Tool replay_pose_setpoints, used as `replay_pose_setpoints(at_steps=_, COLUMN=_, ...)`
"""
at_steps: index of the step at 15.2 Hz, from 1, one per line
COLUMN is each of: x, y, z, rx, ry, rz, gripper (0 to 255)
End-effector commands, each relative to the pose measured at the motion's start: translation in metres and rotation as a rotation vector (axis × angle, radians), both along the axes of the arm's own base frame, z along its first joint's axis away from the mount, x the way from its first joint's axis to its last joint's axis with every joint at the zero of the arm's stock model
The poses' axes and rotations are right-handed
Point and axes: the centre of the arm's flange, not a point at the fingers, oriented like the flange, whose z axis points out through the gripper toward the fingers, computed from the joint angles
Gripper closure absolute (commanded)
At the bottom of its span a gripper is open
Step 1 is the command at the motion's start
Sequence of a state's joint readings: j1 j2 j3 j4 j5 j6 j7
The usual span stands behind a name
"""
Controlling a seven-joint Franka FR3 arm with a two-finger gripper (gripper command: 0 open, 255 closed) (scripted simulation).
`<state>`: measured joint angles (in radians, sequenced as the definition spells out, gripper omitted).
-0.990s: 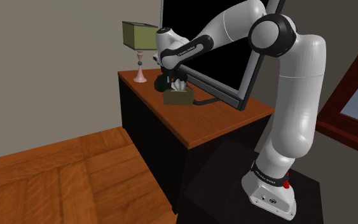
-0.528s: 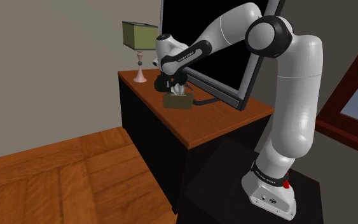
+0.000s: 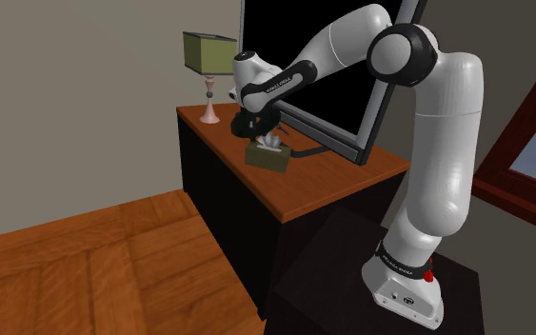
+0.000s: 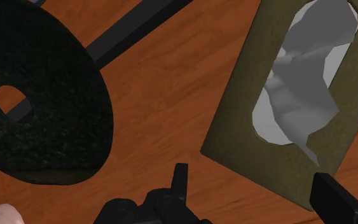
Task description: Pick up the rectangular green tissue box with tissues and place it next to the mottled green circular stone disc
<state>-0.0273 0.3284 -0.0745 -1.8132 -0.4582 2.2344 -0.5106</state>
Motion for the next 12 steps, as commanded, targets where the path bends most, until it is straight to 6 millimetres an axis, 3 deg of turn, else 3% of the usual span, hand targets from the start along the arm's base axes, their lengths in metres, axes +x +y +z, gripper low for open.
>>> replay_pose_setpoints(at_steps=1, x=0.0, y=0.0, z=0.0, rx=0.0, ry=0.0, rz=0.0, gripper=0)
replay_pose_setpoints(at_steps=3, x=0.0, y=0.0, z=0.0, rx=0.0, ry=0.0, rz=0.0, gripper=0)
replay_pose_setpoints(at_steps=7, x=-0.005, y=0.019, z=0.046, rx=0.0, ry=0.0, rz=0.0, gripper=0)
replay_pose_setpoints(at_steps=12, x=-0.005, y=0.019, z=0.046, rx=0.0, ry=0.0, rz=0.0, gripper=0)
